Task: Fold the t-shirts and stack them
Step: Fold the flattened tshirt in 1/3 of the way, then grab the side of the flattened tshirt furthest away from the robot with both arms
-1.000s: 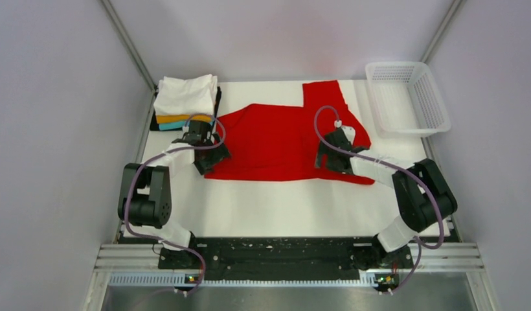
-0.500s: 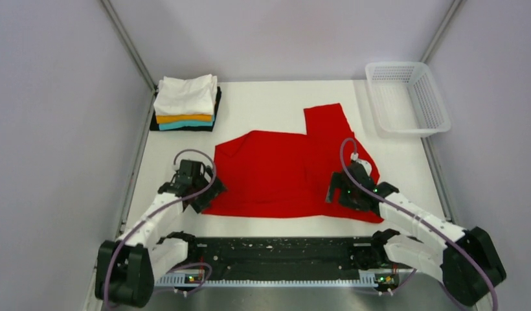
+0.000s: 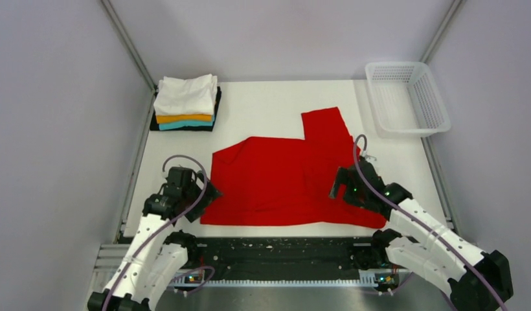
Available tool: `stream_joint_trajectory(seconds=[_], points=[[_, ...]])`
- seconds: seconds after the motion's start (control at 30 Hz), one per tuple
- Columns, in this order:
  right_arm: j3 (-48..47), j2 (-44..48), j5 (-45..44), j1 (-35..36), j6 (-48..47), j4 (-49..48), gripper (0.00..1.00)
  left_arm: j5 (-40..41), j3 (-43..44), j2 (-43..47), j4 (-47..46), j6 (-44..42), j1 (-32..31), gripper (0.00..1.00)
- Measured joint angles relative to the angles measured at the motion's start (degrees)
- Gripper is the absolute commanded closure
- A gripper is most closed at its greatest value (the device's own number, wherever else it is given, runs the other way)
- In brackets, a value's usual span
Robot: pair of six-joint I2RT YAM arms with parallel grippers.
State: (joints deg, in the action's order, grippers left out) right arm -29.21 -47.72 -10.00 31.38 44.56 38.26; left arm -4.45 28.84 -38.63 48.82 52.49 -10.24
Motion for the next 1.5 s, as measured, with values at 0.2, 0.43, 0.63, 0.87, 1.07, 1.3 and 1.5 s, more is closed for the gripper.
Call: stream_joint_trajectory(seconds=[0.2, 0.43, 0.63, 0.87, 1.07, 1.3, 1.5], points=[[-8.5, 0.2, -8.7, 0.0, 0.6, -1.7, 0.01, 1.6, 15.4, -13.6, -2.3, -4.7, -0.4, 0.11], [-8.6, 0.7, -13.3, 0.0, 0.3, -5.1, 0.01, 1.9, 22.7, -34.9, -11.5, -9.3, -1.1, 0.32], [-8.6, -0.7, -15.5, 0.0, 0.2, -6.0, 0.01, 2.0, 28.5, -49.2, -15.6, -11.7, -1.1, 0.43], [-8.6, -3.8, -16.3, 0.0, 0.2, -6.4, 0.01, 2.1, 34.1, -58.7, -18.4, -12.5, -1.1, 0.55], [-8.6, -5.9, -16.5, 0.0, 0.2, -6.4, 0.01, 2.8, 35.2, -62.2, -19.2, -12.9, -1.1, 0.58], [-8.7, -6.7, -16.8, 0.0, 0.1, -6.3, 0.01, 2.8, 37.2, -64.9, -20.4, -13.3, -1.1, 0.72], [-8.7, -7.3, -17.1, 0.0, 0.1, -6.0, 0.01, 2.2, 38.0, -65.9, -20.9, -13.5, -1.1, 0.9]])
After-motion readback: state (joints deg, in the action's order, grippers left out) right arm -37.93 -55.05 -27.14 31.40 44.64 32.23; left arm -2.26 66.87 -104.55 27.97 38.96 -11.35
